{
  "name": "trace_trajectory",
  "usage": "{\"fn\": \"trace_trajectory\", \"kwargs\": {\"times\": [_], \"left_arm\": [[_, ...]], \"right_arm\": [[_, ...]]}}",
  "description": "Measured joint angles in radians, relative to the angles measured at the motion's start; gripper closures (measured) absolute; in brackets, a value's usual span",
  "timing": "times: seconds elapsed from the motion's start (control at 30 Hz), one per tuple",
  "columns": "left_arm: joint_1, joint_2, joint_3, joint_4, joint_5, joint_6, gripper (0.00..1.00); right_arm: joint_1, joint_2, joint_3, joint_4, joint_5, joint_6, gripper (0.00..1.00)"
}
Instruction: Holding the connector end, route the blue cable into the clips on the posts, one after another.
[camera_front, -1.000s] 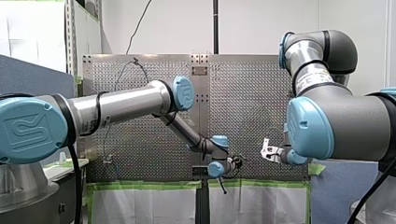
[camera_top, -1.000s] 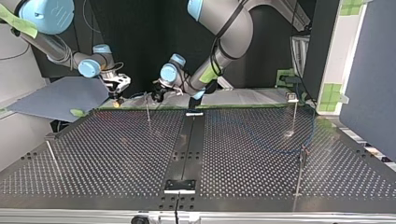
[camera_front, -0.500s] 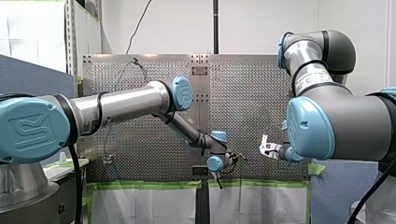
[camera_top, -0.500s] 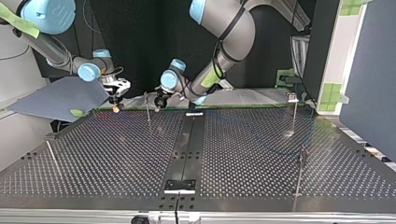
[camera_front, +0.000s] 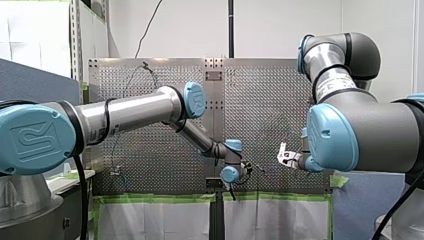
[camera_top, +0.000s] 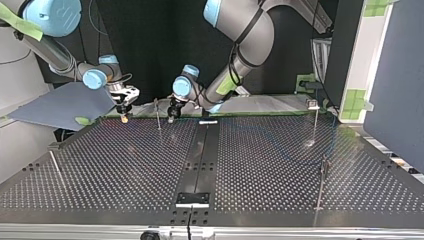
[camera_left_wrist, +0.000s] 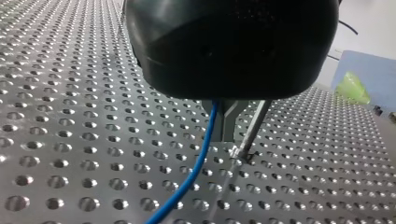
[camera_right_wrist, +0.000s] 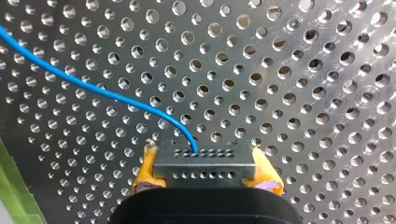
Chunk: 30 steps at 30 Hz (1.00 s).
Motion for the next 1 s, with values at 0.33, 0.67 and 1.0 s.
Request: {"fn": "trace_trajectory", "kwargs": {"times": [0.33, 0.67, 1.0], "left_arm": [[0.001, 0.020, 0.000, 0.017, -0.020, 0.004, 1.00], [0.000, 0.022, 0.000, 0.019, -0.022, 0.005, 1.00], [-0.003, 0.027, 0.001, 0.000, -0.011, 0.035, 0.76]], "right_arm": [[-0.004, 0.003, -0.010, 0.000, 0.000, 0.014, 1.00], [0.000, 0.017, -0.024, 0.001, 0.000, 0.022, 1.00], [-0.001, 0.038, -0.043, 0.005, -0.001, 0.023, 1.00]]}}
